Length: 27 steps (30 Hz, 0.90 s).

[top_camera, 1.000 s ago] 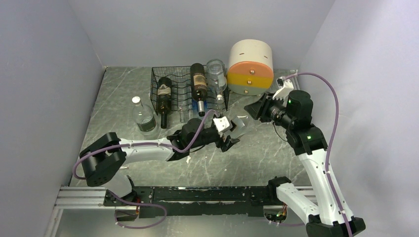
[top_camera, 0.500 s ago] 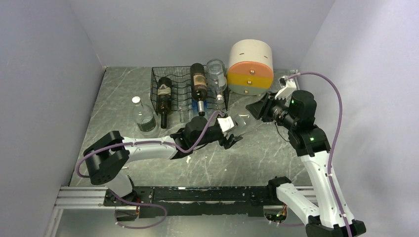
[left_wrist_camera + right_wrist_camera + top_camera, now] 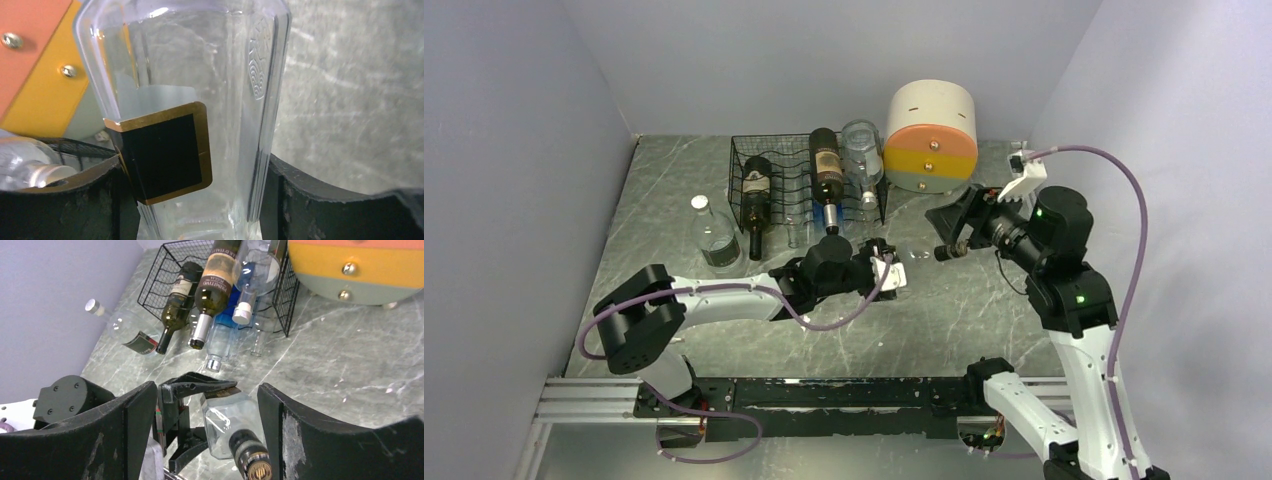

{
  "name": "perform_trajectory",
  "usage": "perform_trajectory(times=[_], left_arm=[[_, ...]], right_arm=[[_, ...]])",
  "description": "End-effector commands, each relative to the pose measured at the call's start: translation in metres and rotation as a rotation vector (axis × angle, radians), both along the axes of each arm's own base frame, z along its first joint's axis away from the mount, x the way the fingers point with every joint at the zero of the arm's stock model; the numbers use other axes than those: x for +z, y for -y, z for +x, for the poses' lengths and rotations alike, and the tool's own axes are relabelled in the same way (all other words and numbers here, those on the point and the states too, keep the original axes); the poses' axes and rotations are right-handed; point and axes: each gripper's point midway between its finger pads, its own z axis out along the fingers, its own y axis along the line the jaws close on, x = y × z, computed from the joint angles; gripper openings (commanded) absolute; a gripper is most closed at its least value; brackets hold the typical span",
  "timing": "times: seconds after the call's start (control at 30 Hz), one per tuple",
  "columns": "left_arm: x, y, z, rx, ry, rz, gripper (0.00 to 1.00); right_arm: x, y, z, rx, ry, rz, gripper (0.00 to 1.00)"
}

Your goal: Put the wine bottle on the wine rack

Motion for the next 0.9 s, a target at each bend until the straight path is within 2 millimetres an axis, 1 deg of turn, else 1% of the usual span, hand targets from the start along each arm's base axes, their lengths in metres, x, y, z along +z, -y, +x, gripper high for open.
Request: perform_trajectory(times=[0.0,0.07,0.13,0.23,0.37,0.53,0.73,0.87], left_arm=[[0.11,0.005,0.007,-0.069,0.457,-0.105,0.07],[0.127,0.006,0.004,-0.11,0.573,-0.094,0.07],[0.14,0.007,0.006,-0.12,0.662,-0.066,0.07],[0.151,0.007,0.013,-0.11,0.788,-0.008,0.07],[0.16,0.011,0.021,-0.115,0.921,0.054,0.07],[0.17,0.014,0.027,-0.14,0.998,0.09,0.07],[0.182,0.02,0.026,-0.187,1.058,0.103,0.07],[0.189,0.023,0.027,-0.203,1.076,0.119,0.07]], right_arm=[[0.007,0.012,-0.008,-0.027,0.006,-0.07,0.78],[0.005,0.011,-0.008,-0.012,-0.01,-0.092,0.78],[0.002,0.011,-0.009,0.003,-0.021,-0.112,0.78],[-0.003,0.007,-0.013,0.042,-0.023,-0.125,0.79],[-0.015,-0.002,-0.02,0.123,-0.048,-0.132,0.8],[-0.034,-0.003,-0.024,0.158,-0.093,-0.16,0.8],[-0.059,-0.002,-0.019,0.151,-0.157,-0.18,0.8],[-0.07,-0.006,-0.018,0.168,-0.177,-0.17,0.8]])
